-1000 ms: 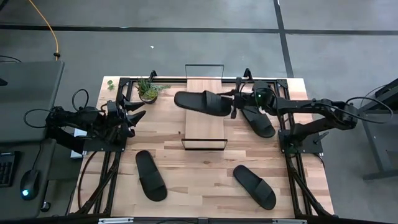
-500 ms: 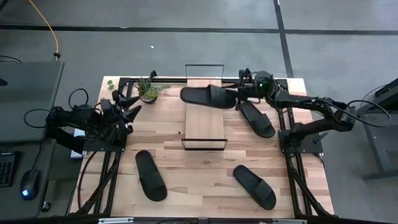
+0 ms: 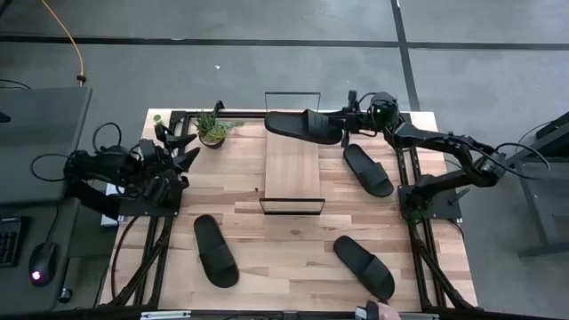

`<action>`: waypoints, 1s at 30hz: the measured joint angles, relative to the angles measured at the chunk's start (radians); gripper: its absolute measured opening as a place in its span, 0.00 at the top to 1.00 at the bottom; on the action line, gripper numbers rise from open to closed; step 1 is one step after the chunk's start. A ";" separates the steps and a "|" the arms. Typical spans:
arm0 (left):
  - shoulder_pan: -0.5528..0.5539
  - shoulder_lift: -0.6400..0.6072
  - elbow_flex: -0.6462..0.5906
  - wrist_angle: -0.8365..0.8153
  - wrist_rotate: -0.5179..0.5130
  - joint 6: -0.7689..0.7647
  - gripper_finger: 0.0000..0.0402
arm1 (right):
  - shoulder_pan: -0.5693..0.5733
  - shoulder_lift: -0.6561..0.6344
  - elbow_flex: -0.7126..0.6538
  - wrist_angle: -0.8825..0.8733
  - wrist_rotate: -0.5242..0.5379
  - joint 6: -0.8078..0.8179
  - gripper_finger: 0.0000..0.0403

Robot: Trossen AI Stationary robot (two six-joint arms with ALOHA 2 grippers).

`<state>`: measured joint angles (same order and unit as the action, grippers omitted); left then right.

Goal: Pick and place slides into the shelf
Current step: Put the bottom center black slide on the shelf

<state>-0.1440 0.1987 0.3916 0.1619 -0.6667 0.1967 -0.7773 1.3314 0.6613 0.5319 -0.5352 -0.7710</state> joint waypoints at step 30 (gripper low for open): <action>0.001 0.187 -0.001 -0.008 -0.030 -0.093 0.54 | -0.028 0.415 0.243 0.057 -0.046 0.030 1.00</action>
<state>-0.1432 0.3854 0.3904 0.1535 -0.6968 0.1036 -0.8052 1.7469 0.9046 0.5890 -0.5811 -0.7414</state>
